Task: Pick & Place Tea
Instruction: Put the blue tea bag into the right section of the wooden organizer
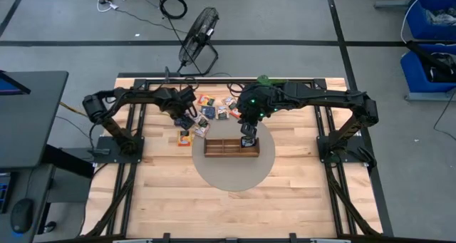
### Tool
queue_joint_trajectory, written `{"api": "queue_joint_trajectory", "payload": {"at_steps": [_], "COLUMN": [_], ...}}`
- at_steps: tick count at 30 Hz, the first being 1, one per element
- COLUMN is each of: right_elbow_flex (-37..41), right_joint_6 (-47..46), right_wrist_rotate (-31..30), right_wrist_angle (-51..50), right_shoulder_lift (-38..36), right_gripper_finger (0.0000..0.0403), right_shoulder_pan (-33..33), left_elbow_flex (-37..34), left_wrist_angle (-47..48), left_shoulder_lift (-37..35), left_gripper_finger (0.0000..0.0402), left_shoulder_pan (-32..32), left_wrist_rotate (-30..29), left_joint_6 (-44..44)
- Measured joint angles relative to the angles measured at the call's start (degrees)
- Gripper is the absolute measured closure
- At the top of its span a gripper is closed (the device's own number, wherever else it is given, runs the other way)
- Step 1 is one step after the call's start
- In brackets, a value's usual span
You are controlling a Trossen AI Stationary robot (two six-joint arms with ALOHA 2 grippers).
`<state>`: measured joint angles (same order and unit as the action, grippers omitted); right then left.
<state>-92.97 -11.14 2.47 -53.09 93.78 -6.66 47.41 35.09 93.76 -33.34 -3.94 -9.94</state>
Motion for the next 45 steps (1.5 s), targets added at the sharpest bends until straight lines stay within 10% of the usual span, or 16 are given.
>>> {"api": "queue_joint_trajectory", "payload": {"at_steps": [10, 26, 45], "right_elbow_flex": [0.0, 0.0, 0.0], "right_joint_6": [-1.07, -0.95, -1.89], "right_wrist_rotate": [0.0, -0.01, 1.94], "right_wrist_angle": [0.03, 0.01, 17.67], "right_shoulder_lift": [0.0, 0.0, 0.0], "right_gripper_finger": [0.0289, 0.0289, 0.0289], "right_shoulder_pan": [0.0, 0.0, -1.84], "left_elbow_flex": [0.27, -0.27, -0.06], "left_wrist_angle": [-0.17, 2.7, -32.75], "left_shoulder_lift": [2.93, -8.38, -37.83], "left_gripper_finger": [0.0088, 0.0388, 0.0398], "left_shoulder_pan": [-0.09, 0.83, 0.74], "left_wrist_rotate": [1.03, 1.31, 4.88], "left_joint_6": [0.91, -4.93, -27.17]}}
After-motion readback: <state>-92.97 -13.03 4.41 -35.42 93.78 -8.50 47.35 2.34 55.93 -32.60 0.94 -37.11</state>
